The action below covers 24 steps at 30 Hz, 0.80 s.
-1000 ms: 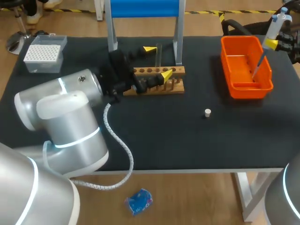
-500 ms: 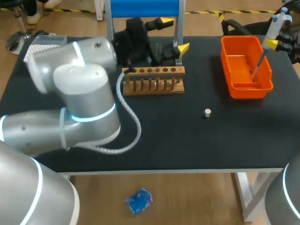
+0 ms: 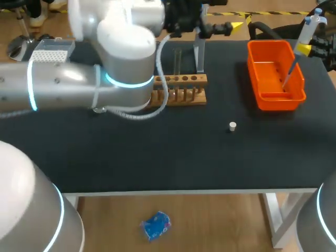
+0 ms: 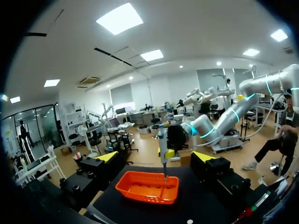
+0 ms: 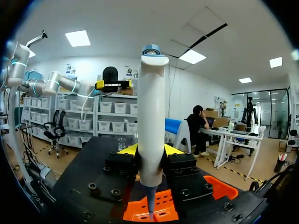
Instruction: Invert the test tube, pick up the pipette, mount the tip to pipette, aspirate from beaker and dispense into the tube, eject the tip, return the pipette, and cap with the stopper.
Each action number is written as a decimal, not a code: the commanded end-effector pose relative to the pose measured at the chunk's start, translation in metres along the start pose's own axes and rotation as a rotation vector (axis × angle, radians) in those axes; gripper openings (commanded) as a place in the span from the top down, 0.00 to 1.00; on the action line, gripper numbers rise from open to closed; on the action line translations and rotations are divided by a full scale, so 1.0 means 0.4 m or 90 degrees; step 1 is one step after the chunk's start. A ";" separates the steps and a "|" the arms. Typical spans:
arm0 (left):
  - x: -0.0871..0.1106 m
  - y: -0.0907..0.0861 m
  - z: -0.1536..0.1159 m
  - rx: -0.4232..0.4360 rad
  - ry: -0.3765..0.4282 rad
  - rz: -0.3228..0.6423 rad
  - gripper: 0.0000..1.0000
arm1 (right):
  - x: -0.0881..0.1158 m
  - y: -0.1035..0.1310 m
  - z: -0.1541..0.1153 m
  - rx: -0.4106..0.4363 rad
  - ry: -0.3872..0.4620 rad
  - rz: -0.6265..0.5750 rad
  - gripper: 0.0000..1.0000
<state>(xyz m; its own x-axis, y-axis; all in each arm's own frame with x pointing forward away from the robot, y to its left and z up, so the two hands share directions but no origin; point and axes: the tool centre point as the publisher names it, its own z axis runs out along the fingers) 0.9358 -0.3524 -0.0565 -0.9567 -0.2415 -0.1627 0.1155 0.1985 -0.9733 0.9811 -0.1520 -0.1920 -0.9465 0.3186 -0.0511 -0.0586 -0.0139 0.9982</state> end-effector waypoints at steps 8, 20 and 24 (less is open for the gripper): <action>-0.018 -0.014 0.095 -0.291 0.026 -0.001 0.00 | -0.002 0.000 -0.001 0.000 0.002 0.000 1.00; -0.037 -0.028 0.158 -0.251 0.011 -0.013 0.00 | -0.002 0.000 -0.001 0.000 0.002 0.000 1.00; -0.035 -0.027 0.194 -0.231 0.003 -0.017 0.89 | -0.002 0.000 -0.001 0.000 0.002 0.000 1.00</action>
<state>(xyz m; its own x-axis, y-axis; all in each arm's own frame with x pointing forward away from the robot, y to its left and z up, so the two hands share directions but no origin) 0.9625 -0.4077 -0.0538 -0.9617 -0.2397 -0.1327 0.0145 0.4392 -0.8983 0.9810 -0.1520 -0.1920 -0.9465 0.3186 -0.0510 -0.0584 -0.0139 0.9982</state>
